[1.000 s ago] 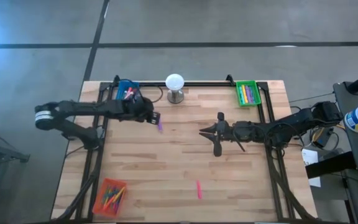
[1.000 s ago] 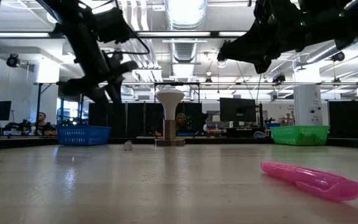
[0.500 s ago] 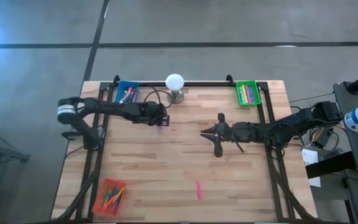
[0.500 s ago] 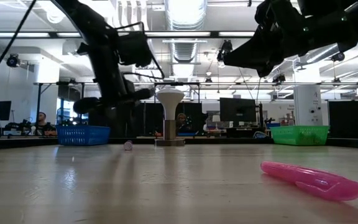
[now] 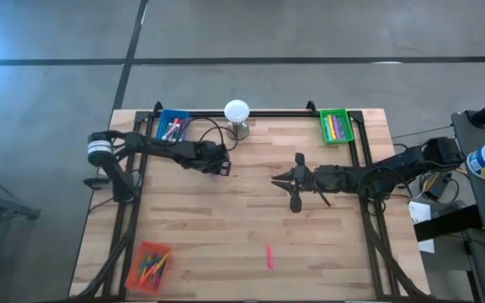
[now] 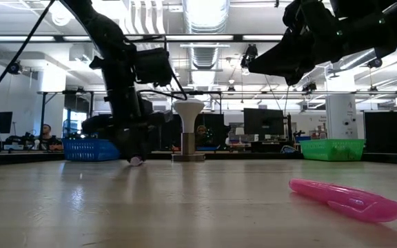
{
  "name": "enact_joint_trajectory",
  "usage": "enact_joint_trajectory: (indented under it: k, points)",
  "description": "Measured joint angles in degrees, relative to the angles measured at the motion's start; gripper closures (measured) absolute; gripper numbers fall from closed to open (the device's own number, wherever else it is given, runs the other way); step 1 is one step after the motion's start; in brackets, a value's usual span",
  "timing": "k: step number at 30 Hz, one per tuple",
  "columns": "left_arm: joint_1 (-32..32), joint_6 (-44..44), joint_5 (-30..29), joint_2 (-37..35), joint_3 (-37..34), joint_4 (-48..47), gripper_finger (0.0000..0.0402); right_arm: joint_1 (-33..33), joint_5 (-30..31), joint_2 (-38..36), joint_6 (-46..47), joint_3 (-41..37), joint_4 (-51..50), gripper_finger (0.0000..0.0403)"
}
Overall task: Pick & Place Markers
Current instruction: Put the violet highlighter pen into the green bin
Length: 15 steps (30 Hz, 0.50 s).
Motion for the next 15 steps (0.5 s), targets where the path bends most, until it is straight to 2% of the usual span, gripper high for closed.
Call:
enact_joint_trajectory:
  k: [3, 8, 12, 15]
  points:
    - [-0.5, 1.2, 0.7, 1.0, 0.0, -0.4, 0.0266, 0.0, 0.0, 0.0, 0.0, 0.0, 0.0, 0.0349]
    - [-2.0, 5.1, -0.5, 1.4, 0.0, -1.7, 0.0310, 0.0, 0.0, 0.0, 0.0, -0.1, 0.0, 0.0349]
    - [-4.4, 10.0, -0.4, -1.9, -0.4, -3.7, 0.0345, 0.0, 2.5, 0.0, 2.6, -0.5, 0.1, 0.0349]
    - [-5.6, 13.1, -3.4, -5.9, -1.5, 0.2, 0.0350, -0.5, 4.4, 0.0, 6.2, -0.9, 0.0, 0.0349]
